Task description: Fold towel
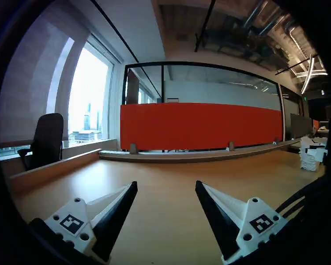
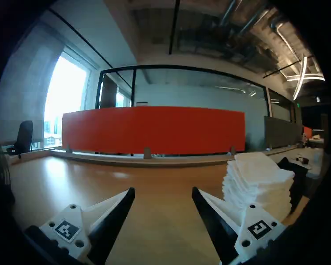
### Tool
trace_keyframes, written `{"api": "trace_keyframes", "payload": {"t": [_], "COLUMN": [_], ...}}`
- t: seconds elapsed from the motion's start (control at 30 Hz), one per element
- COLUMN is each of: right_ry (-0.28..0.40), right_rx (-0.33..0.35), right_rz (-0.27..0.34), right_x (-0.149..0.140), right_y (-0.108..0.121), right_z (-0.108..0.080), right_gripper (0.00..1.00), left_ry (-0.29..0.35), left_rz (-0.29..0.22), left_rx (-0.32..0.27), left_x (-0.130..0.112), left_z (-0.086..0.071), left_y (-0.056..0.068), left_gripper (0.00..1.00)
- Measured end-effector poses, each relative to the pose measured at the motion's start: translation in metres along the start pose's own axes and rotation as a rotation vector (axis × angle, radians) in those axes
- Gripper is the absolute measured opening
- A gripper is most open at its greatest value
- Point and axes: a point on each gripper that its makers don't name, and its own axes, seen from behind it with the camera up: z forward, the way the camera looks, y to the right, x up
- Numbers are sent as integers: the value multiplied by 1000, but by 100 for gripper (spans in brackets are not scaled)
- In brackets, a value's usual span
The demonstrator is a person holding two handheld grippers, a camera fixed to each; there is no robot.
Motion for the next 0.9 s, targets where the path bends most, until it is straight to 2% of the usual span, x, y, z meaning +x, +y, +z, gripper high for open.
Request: {"api": "trace_keyframes", "payload": {"t": [0.9], "right_ry": [12], "right_rx": [7], "right_rz": [3], "right_x": [1], "right_y": [-1], "right_z": [-5], "right_gripper": [100], "left_ry": [0], "left_rz": [0], "left_rx": [0], "left_x": [0], "left_z": [-1], "left_y": [0], "left_gripper": [97]}}
